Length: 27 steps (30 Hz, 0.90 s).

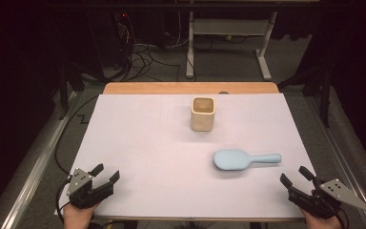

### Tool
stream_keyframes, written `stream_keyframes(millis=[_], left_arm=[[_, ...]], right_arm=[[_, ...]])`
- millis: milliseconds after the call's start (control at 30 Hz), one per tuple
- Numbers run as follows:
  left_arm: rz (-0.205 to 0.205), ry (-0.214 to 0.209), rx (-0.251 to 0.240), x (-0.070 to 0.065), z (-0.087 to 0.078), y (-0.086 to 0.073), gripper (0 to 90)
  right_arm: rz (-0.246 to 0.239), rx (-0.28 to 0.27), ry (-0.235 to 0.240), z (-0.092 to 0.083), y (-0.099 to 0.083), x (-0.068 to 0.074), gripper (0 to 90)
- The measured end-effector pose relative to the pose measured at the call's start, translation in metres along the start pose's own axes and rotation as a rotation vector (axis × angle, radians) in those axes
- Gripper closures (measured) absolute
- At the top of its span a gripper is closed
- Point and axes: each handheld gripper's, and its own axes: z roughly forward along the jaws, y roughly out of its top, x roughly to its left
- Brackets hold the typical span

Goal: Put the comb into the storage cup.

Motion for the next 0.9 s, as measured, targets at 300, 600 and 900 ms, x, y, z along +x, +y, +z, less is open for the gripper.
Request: stream_keyframes(millis=[300,600,900], left_arm=[[0.007,0.003,0.002,-0.0021,0.0012,0.0009,32.5],[0.007,0.009,0.000,-0.0034,0.0007,0.0010,32.6],[0.013,0.009,0.003,-0.0050,0.0049,0.0022,32.6]], right_arm=[[0.001,-0.006,0.015,0.0040,0.0024,0.0006,27.9],[0.002,-0.009,0.020,0.0062,0.0036,0.0004,27.6],[0.012,-0.012,0.031,0.0068,0.0044,-0.0006,27.5]])
